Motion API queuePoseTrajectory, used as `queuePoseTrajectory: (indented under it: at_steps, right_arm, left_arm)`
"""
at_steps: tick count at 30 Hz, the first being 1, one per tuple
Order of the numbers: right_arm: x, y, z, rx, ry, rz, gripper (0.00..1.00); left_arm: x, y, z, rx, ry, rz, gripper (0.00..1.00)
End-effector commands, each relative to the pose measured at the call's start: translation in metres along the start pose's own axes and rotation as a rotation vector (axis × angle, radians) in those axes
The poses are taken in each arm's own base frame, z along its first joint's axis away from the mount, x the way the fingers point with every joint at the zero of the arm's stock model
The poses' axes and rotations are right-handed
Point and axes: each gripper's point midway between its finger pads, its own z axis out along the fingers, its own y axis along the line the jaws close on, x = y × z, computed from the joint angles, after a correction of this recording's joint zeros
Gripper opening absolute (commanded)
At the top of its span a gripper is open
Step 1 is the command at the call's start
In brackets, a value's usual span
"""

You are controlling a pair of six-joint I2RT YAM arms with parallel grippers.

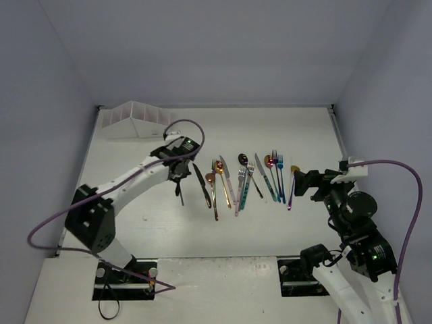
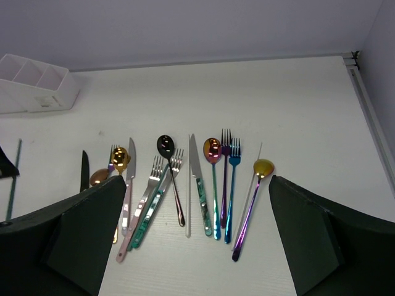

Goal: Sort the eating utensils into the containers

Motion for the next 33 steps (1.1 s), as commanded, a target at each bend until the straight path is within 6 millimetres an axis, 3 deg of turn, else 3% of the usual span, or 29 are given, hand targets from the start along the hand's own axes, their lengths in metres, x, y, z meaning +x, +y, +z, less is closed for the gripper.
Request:
queuePoseTrajectory:
  at_steps: [1,3,6,10,11,14,16,22,25,33]
  right_arm:
    - [-0.025,0.023,0.007,-0.1,-0.038,0.008,1.0]
    - [-0.024,0.024,0.011,-0.101,-0.022,0.007,1.0]
    - [-0.027,0.027,0.014,-0.106,-0.016,0.018,1.0]
    - [-0.029,0.042,0.018,-0.179,0.011,0.029,1.0]
    - [-0.028,0.045,0.02,-0.187,0.02,0.03,1.0]
    - [-0.024,0.047,0.024,-0.199,0.041,0.021,1.0]
    - [-0.022,0.049,0.027,-0.209,0.053,0.012,1.0]
    - [-0.02,0.064,0.028,-0.279,0.063,0.068,0.99]
    - [-0.011,0.067,0.033,-0.29,0.082,0.073,1.0]
    - [0.014,0.068,0.049,-0.287,0.168,0.061,1.0]
  left_arm:
    - [-0.125,0.054,-0.072,0.017,-0.363,0.007,0.0]
    - [-0.159,0.08,-0.082,0.034,-0.454,-0.016,0.0]
    - [-0.225,0.129,-0.105,0.029,-0.676,-0.034,0.0]
    - [-0.293,0.167,-0.123,0.033,-0.844,-0.006,0.0]
    - [-0.307,0.184,-0.117,0.013,-0.861,-0.015,0.0]
    - [-0.358,0.199,-0.108,0.052,-1.001,-0.003,0.0]
    - [-0.377,0.213,-0.101,0.036,-1.035,-0.004,0.0]
    - [-0.423,0.229,-0.031,0.0,-1.056,0.041,0.0]
    - [-0.434,0.232,0.006,-0.031,-1.034,0.088,0.0]
    - [-0.459,0.236,0.059,-0.026,-1.057,0.087,0.0]
